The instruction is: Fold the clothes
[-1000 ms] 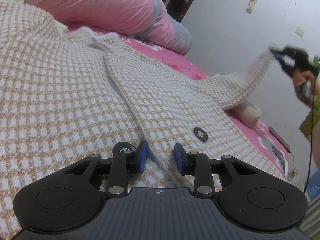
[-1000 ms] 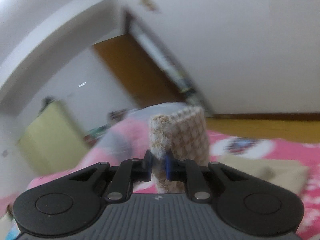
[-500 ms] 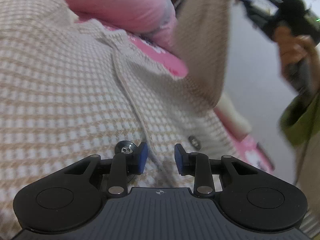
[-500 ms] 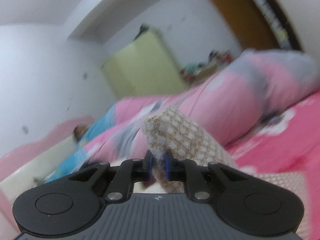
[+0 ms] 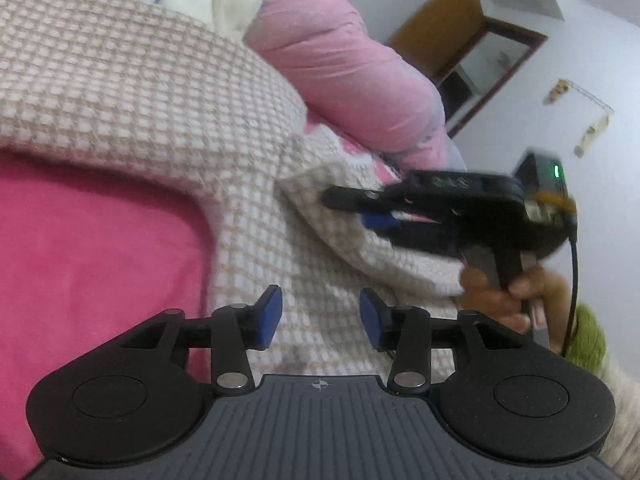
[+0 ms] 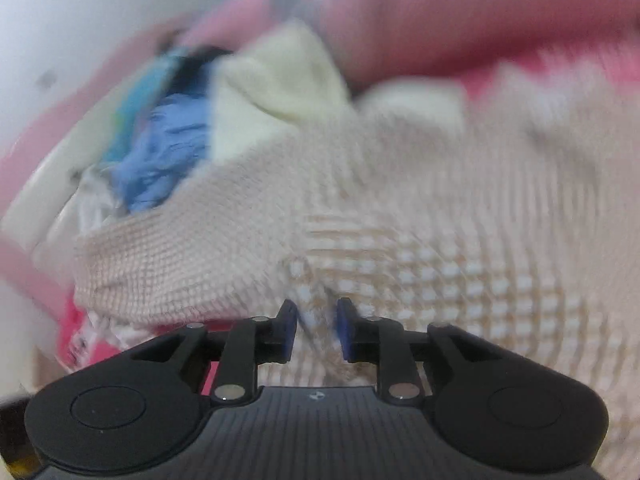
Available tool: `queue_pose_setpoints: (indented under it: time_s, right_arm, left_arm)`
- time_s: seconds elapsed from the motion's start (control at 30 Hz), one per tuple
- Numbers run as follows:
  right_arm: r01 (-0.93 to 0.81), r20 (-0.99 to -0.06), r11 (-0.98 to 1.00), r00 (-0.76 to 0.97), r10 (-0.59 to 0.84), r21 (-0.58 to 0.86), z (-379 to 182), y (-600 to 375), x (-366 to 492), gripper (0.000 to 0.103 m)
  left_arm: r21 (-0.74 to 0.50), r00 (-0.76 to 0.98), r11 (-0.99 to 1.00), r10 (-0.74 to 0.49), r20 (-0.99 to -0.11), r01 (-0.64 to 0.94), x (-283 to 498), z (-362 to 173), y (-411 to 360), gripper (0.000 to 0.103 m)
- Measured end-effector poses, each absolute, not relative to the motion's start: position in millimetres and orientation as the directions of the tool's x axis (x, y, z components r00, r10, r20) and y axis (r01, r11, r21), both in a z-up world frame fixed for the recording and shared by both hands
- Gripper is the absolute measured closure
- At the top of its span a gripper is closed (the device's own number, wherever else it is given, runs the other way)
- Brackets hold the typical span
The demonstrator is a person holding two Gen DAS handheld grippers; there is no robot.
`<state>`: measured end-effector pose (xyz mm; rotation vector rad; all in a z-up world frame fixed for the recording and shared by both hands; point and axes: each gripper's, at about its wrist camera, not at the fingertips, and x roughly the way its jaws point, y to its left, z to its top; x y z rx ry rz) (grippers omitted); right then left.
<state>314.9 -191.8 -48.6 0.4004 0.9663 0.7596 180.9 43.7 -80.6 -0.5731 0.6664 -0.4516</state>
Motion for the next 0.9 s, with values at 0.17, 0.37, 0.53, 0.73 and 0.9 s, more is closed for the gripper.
queue_pose_setpoints:
  time_s: [0.17, 0.37, 0.53, 0.73, 0.9]
  right_arm:
    - [-0.269, -0.382, 0.575, 0.527, 0.759, 0.772, -23.6, -298.9, 291.2, 0.066]
    - [-0.109, -0.301, 0.594, 0.781, 0.547, 0.797, -7.4, -445.4, 232.9, 0.064]
    - [0.067, -0.496, 0.844, 0.833, 0.247, 0.533, -13.0, -495.4, 196.2, 0.063]
    - [-0.153, -0.603, 0.961, 0.753, 0.264, 0.231, -17.9, -455.0, 205.7, 0.053]
    - [-0.133, -0.622, 0.991, 0.777, 0.098, -0.010, -42.3, -434.8, 235.5, 0.094]
  left_arm:
    - [-0.615, 0.690, 0.760, -0.562, -0.456, 0.212, 195.8, -76.8, 30.2, 0.059]
    - [-0.589, 0.671, 0.785, -0.543, -0.505, 0.192, 216.6, -76.2, 6.9, 0.047]
    - [-0.527, 0.705, 0.840, -0.451, -0.548, 0.128, 207.9, -69.1, -3.0, 0.048]
    - [-0.413, 0.749, 0.907, -0.330, -0.574, 0.083, 206.1, -64.2, -11.5, 0.047]
    - [-0.383, 0.734, 0.923, -0.283, -0.617, 0.034, 215.5, -77.9, -14.9, 0.047]
